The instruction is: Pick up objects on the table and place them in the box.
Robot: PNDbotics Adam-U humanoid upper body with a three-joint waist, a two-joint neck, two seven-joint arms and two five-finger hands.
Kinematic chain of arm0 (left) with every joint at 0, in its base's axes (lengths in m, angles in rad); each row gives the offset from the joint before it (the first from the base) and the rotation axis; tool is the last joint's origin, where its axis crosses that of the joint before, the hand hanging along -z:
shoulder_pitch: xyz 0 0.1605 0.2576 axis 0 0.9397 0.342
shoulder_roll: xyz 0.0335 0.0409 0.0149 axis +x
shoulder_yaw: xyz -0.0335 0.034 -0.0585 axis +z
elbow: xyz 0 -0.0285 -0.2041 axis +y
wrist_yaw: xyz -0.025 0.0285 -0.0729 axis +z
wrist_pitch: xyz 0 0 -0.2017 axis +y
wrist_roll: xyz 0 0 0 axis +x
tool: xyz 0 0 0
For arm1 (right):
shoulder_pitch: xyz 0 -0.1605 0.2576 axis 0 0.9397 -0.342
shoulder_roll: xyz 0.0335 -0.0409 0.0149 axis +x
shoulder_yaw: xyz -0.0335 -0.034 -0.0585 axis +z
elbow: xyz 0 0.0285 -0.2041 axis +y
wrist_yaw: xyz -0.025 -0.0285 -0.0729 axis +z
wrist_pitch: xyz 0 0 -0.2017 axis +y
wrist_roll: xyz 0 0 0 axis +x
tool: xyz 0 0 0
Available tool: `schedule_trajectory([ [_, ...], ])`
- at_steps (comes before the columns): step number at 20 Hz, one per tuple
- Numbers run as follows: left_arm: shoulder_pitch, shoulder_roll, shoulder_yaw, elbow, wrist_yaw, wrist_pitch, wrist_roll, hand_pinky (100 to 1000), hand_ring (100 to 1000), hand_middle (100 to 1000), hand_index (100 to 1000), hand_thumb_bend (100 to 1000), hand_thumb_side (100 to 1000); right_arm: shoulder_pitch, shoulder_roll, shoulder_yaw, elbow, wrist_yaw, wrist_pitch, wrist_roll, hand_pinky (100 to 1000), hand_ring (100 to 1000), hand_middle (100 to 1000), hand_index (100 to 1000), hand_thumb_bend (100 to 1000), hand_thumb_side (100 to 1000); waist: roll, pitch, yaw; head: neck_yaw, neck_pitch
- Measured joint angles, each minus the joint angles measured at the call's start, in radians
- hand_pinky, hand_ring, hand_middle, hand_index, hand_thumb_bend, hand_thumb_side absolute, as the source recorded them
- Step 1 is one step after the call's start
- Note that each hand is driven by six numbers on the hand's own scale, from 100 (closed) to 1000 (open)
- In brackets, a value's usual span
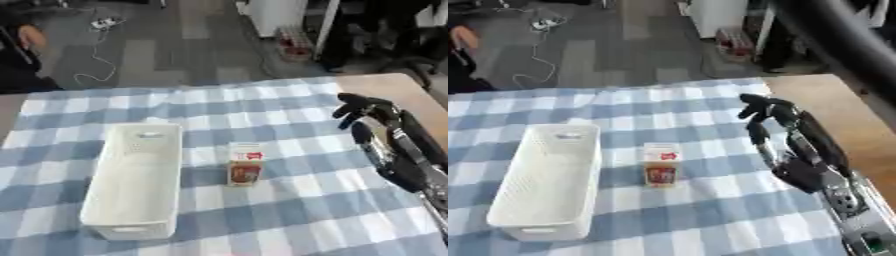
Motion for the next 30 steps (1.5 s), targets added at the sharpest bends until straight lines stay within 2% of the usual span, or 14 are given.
schedule_trajectory([
  [4, 0.0, 0.0, 0.0, 0.0, 0.0, 0.0, 0.0, 395, 453, 638, 762, 124, 911, 0.005, -0.026, 0.003, 0.0, 0.027, 0.036, -0.036, 823, 654, 755, 992, 175, 1000, -0.002, 0.001, 0.004, 0.0, 0.0],
  [9, -0.001, 0.0, 0.0, 0.0, 0.0, 0.0, 0.0, 394, 453, 638, 762, 123, 910, -0.005, -0.057, 0.026, 0.028, 0.04, 0.06, -0.068, 828, 653, 753, 1000, 238, 1000, -0.002, 0.001, 0.01, -0.001, 0.0],
  [14, -0.004, 0.0, 0.0, 0.0, 0.0, -0.001, -0.001, 394, 453, 638, 762, 123, 910, -0.033, -0.068, 0.049, 0.076, 0.028, 0.052, -0.077, 848, 672, 741, 1000, 288, 1000, -0.002, 0.002, 0.012, -0.001, 0.0],
  [26, -0.008, 0.001, -0.001, 0.0, 0.0, -0.006, -0.006, 395, 453, 638, 762, 123, 910, -0.092, -0.073, 0.121, 0.147, 0.046, 0.02, -0.041, 842, 673, 741, 1000, 257, 1000, -0.004, 0.005, 0.018, -0.032, -0.021],
  [30, -0.008, 0.001, -0.005, 0.0, 0.0, -0.007, -0.008, 395, 453, 638, 762, 122, 910, -0.123, -0.047, 0.141, 0.184, 0.047, 0.015, -0.033, 824, 657, 721, 997, 250, 1000, -0.004, 0.005, 0.021, -0.033, -0.028],
])
